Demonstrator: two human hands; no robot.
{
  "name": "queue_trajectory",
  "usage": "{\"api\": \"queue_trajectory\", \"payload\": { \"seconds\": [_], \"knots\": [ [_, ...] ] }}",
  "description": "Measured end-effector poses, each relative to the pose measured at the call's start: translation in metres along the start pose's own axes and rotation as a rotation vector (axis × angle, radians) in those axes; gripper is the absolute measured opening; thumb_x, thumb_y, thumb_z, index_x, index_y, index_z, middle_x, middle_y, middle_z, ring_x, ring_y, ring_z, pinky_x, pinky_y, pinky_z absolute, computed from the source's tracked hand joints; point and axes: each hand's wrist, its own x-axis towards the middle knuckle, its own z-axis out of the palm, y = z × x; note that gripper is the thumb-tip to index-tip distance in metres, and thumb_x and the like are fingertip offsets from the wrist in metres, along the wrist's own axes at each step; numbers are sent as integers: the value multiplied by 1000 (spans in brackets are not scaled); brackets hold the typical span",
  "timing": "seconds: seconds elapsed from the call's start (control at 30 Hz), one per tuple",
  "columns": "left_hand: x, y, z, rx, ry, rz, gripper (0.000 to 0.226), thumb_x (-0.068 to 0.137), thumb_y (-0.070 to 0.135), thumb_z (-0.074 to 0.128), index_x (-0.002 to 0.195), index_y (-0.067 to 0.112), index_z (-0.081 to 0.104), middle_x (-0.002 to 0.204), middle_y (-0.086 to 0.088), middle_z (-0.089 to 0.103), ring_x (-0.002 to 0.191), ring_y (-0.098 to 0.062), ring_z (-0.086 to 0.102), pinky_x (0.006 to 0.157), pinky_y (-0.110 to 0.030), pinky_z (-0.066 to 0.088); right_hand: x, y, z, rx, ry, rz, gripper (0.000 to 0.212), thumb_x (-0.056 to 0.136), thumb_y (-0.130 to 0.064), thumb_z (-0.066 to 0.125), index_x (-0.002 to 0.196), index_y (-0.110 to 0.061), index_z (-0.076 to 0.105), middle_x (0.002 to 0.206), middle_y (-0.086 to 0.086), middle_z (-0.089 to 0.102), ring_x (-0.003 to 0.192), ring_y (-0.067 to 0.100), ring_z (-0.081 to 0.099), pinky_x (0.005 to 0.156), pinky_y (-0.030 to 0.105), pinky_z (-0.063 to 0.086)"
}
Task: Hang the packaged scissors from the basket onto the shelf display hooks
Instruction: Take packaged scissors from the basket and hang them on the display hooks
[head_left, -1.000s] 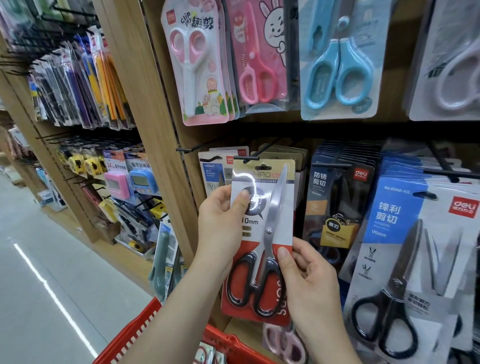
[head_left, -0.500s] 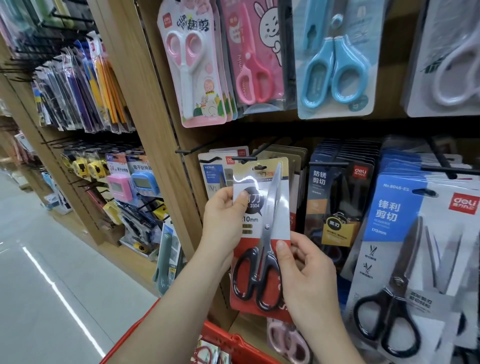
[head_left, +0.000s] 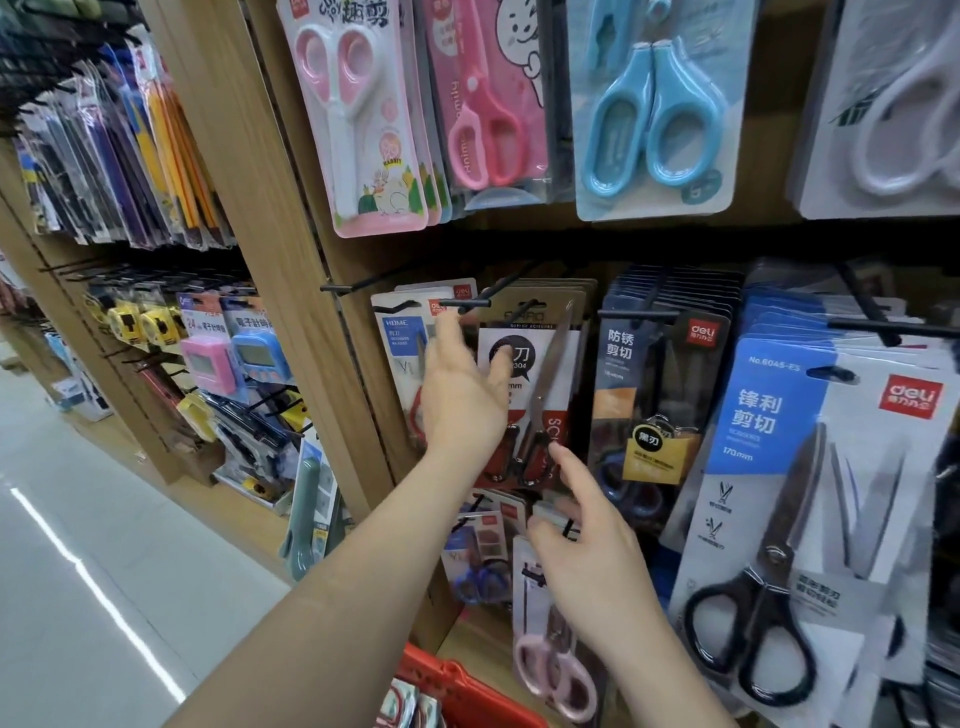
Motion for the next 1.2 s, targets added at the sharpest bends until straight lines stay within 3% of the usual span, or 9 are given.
{"api": "queue_trajectory", "payload": {
  "seconds": [0.13, 0.33, 0.53, 0.67, 0.77, 0.87, 1.0, 1.1, 1.2],
  "knots": [
    [2, -12, 4, 39, -44, -62, 34, 86, 29, 73, 104, 27, 43, 101, -1, 57, 88, -21, 60, 78, -45, 56, 4, -1, 3, 29, 5, 17, 62, 98, -21, 53, 148, -48, 28, 150, -15, 41, 129, 1, 45, 109, 30, 39],
    [-11, -18, -18, -112, -126, -95, 18, 89, 16, 68, 90, 26, 52, 92, 3, 60, 81, -13, 59, 75, -29, 53, 5, 7, 13, -32, -23, 12, 53, 96, -17, 55, 142, -41, 43, 132, -17, 48, 107, 0, 55, 94, 24, 44],
    [-79, -102, -91, -45, -394, -147, 37, 82, -8, 55, 76, 29, 58, 75, 5, 57, 57, -4, 47, 58, -16, 38, -3, 29, 40, -263, -211, 4, 27, 94, -15, 54, 100, -41, 61, 98, -12, 70, 74, 8, 65, 72, 34, 56],
    [-136, -195, -137, 126, -517, -385, 39, 83, -11, 53, 77, 28, 60, 76, 5, 60, 60, -8, 52, 54, -14, 42, -26, 53, 74, -491, -453, -4, 26, 94, -17, 55, 112, -31, 66, 89, -15, 65, 83, 11, 65, 82, 26, 49],
    [-183, -272, -154, 276, -640, -545, 30, 84, -3, 58, 87, 27, 63, 89, 1, 62, 76, -17, 60, 71, -30, 50, -37, 71, 101, -649, -646, 62, 31, 95, -22, 56, 125, -28, 61, 104, -1, 69, 98, 16, 64, 81, 25, 44],
    [-226, -328, -153, 358, -807, -600, 24, 88, 14, 64, 110, 21, 67, 106, 2, 62, 98, -19, 62, 83, -28, 49, -37, 93, 123, -695, -709, 147, 35, 96, -23, 59, 131, -22, 58, 108, 1, 65, 101, 15, 60, 83, 23, 41],
    [-267, -373, -139, 518, -962, -583, 62, 85, 44, 65, 141, 26, 46, 137, -8, 53, 125, -28, 50, 102, -35, 44, -37, 129, 155, -707, -737, 245, 36, 94, -20, 62, 130, -20, 58, 107, 0, 64, 106, 20, 62, 94, 28, 45],
    [-275, -397, -132, 450, -865, -865, 75, 93, 55, 55, 151, 16, 27, 155, -20, 32, 139, -39, 37, 110, -46, 36, -42, 159, 179, -689, -746, 323, 34, 92, -20, 64, 126, -21, 58, 107, 5, 68, 102, 24, 65, 96, 38, 48],
    [-275, -413, -122, 152, -682, -1254, 87, 96, 57, 51, 155, 3, 17, 157, -22, 30, 139, -40, 39, 112, -43, 37, -52, 181, 203, -610, -773, 443, 29, 93, -15, 62, 120, -24, 56, 92, 3, 63, 79, 22, 57, 70, 34, 49]
  ]
}}
